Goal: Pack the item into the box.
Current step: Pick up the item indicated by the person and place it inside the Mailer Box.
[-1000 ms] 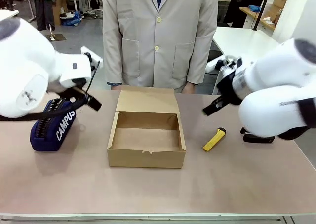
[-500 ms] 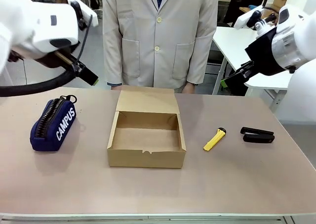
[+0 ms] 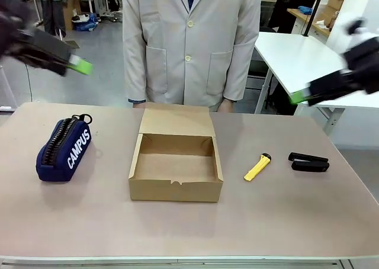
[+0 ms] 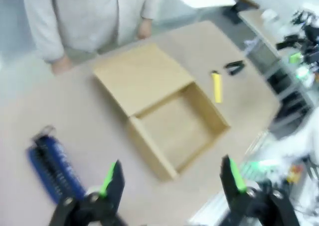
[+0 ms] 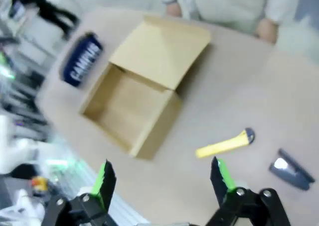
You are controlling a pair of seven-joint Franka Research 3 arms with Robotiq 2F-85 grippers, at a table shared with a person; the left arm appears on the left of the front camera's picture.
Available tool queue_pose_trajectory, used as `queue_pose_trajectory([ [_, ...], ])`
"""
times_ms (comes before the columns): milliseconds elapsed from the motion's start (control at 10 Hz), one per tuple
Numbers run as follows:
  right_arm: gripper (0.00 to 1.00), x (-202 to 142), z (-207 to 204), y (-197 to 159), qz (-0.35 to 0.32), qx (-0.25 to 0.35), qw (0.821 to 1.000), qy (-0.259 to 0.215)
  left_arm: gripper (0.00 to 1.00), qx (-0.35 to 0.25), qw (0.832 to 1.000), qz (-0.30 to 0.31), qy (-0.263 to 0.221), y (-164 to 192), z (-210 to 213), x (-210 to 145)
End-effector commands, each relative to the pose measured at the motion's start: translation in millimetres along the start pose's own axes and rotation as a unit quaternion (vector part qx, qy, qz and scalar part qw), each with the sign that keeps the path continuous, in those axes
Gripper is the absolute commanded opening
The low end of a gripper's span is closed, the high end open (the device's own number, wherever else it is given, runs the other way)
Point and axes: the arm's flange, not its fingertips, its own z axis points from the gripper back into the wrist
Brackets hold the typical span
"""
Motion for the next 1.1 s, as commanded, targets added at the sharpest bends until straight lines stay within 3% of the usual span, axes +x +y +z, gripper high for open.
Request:
queue_pose_trajectory([
  [0, 1.00, -29, 68, -52, -0.267, 0.166, 0.940, -0.134, 1.00, -0.095, 0.977, 0.190, -0.030, 64, 58, -46],
  [200, 1.00, -55, 91, -94, -0.338, 0.205, 0.905, -0.160, 1.00, -0.152, 0.933, 0.285, -0.160, 64, 60, -89],
  [400, 1.00, -69, 100, -118, -0.373, 0.221, 0.880, -0.193, 1.00, -0.169, 0.910, 0.319, -0.204, 70, 62, -127],
  [500, 1.00, -70, 100, -120, -0.385, 0.196, 0.874, -0.223, 1.00, -0.149, 0.903, 0.347, -0.204, 68, 46, -123],
  [600, 1.00, -78, 114, -123, -0.323, 0.206, 0.911, -0.151, 1.00, -0.172, 0.921, 0.304, -0.172, 111, 111, -67],
  [1000, 1.00, -78, 114, -123, -0.323, 0.206, 0.911, -0.151, 1.00, -0.172, 0.921, 0.304, -0.172, 111, 111, -67],
])
